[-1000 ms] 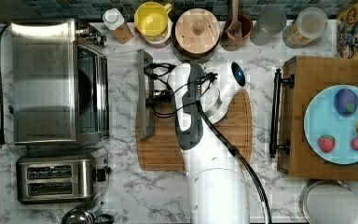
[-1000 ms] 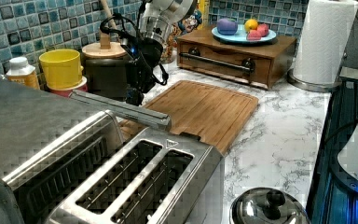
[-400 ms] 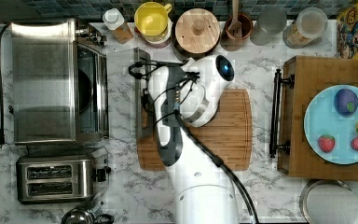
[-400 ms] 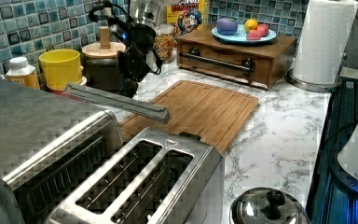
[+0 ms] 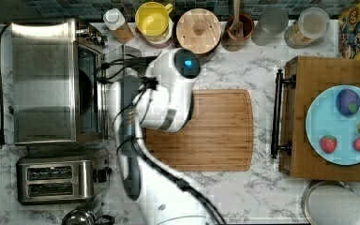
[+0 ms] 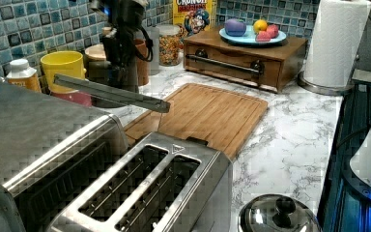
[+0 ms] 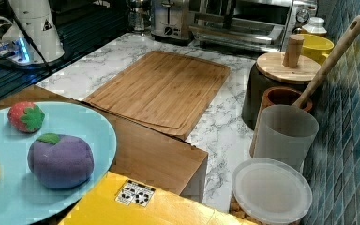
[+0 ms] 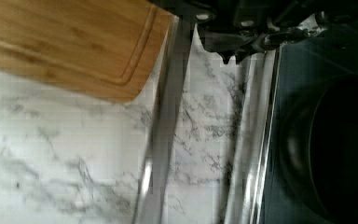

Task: Close the oven.

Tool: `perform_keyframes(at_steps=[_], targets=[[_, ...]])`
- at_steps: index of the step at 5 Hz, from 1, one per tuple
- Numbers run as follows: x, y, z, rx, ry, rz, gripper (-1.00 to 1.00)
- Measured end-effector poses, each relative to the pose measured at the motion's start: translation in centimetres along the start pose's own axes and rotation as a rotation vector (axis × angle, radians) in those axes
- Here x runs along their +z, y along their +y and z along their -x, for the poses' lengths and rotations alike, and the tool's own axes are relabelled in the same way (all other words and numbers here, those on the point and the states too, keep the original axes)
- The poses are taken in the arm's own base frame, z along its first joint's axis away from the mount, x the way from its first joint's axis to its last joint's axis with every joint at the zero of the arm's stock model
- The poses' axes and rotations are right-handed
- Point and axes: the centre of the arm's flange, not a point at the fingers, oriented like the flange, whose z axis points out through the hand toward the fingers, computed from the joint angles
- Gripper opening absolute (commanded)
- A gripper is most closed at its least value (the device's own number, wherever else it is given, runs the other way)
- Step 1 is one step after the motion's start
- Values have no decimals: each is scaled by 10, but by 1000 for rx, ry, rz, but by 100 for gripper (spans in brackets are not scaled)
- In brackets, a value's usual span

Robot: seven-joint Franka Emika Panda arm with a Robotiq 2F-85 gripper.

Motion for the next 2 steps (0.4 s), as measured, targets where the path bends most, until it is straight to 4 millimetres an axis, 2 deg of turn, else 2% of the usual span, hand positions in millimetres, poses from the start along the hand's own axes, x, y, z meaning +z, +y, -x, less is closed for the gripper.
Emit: perform_keyframes(at_steps=[1, 2], targets=[[-1, -62, -12, -45, 5, 139, -100], [5, -136, -21, -106, 29, 268, -100]])
